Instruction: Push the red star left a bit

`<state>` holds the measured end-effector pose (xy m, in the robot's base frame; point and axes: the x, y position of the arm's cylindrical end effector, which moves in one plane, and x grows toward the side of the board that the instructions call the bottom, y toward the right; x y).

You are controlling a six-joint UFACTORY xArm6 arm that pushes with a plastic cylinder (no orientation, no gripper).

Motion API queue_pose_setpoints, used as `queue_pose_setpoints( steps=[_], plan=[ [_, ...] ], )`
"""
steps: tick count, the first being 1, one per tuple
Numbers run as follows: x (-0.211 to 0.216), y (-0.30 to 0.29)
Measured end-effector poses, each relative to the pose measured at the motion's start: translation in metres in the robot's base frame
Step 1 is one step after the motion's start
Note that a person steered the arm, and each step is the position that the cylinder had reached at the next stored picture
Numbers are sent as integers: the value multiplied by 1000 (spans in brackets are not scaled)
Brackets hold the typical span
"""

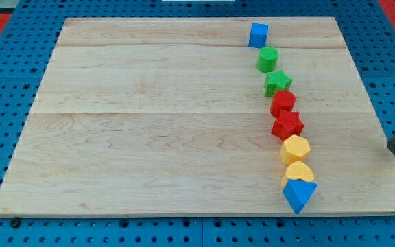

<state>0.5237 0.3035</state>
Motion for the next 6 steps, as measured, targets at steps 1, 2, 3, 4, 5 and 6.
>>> queue_pose_setpoints(
  steps=[1, 2, 3, 4, 5, 6],
  plan=[
    [-5, 0],
    [-15, -24],
    [-19, -82],
    [-35, -98],
    [-53, -123],
    [-44, -178]
  ],
)
